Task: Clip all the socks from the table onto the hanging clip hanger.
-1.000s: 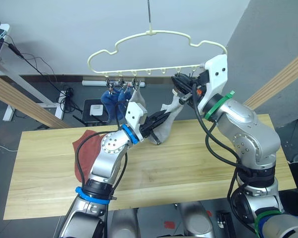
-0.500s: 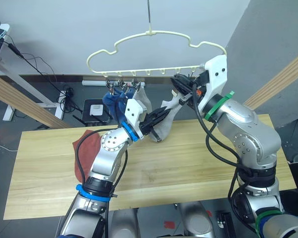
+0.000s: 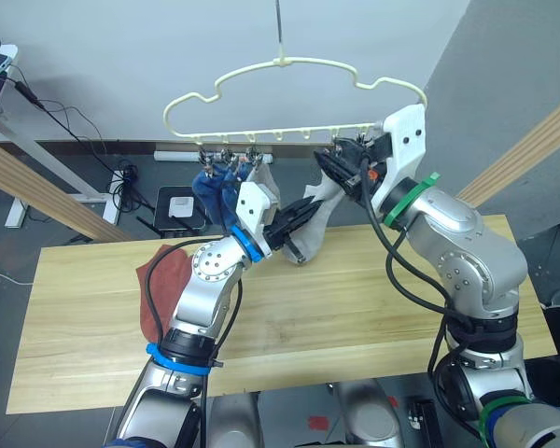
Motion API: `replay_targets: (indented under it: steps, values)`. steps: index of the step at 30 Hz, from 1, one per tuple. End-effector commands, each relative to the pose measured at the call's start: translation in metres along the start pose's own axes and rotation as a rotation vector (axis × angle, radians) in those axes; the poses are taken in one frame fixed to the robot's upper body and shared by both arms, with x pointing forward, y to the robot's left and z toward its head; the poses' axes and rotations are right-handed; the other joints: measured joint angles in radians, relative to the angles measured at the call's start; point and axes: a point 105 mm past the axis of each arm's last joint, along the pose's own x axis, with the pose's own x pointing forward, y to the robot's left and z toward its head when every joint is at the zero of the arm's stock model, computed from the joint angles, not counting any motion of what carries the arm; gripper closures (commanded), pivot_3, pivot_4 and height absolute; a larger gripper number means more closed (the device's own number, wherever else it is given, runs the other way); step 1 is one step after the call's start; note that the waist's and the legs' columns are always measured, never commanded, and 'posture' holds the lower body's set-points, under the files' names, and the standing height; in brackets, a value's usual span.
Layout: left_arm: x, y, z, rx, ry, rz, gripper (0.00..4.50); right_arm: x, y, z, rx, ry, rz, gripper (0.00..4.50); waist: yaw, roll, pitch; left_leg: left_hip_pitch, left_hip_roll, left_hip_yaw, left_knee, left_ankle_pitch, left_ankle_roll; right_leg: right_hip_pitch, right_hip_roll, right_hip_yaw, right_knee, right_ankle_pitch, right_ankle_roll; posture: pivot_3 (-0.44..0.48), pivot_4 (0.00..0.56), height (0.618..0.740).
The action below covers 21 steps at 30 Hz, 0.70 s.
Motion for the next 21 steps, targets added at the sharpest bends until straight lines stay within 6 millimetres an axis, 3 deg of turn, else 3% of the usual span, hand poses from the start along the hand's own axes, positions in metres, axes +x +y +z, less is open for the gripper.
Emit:
replay_targets:
  steps: [1,4,13,17,21]
  values:
    - [0.002,0.0,0.014,0.023,-0.061,-0.002,4.5,-0.01,0.009,0.012,-0.034,-0.045,0.03,2.04,0.001,0.0,0.0,0.0,0.0,0.0,0.0,0.0,0.0,0.0,0.0,0.0,0.0,0.0,0.0,-0.288,0.386,0.73]
    - [0.0,0.001,0.012,0.027,-0.049,-0.006,4.5,-0.016,0.015,0.01,-0.051,-0.031,0.059,2.04,0.001,0.0,0.0,0.0,0.0,0.0,-0.001,0.0,0.0,0.0,0.0,0.0,-0.001,0.0,0.0,-0.289,0.387,0.73]
    - [-0.013,0.004,0.01,0.009,-0.005,-0.059,1.98,-0.047,0.029,0.002,-0.179,0.011,0.129,1.99,0.001,0.0,0.0,-0.001,0.0,0.0,-0.002,0.0,0.0,0.0,0.0,0.0,-0.003,0.0,0.0,-0.291,0.388,0.73]
    - [-0.021,0.005,0.017,0.003,-0.002,-0.119,1.98,-0.057,0.025,0.002,-0.207,0.01,0.085,1.99,0.001,0.0,0.0,-0.001,0.0,0.0,-0.002,0.001,-0.002,0.0,0.0,0.0,-0.004,0.0,0.0,-0.296,0.387,0.73]
    - [-0.031,0.004,0.029,0.014,-0.012,-0.21,1.98,-0.06,0.006,0.005,-0.225,-0.007,-0.064,1.99,0.001,0.0,0.0,-0.001,0.0,0.0,-0.003,0.002,-0.003,0.0,0.0,0.0,-0.004,-0.001,0.002,-0.296,0.387,0.73]
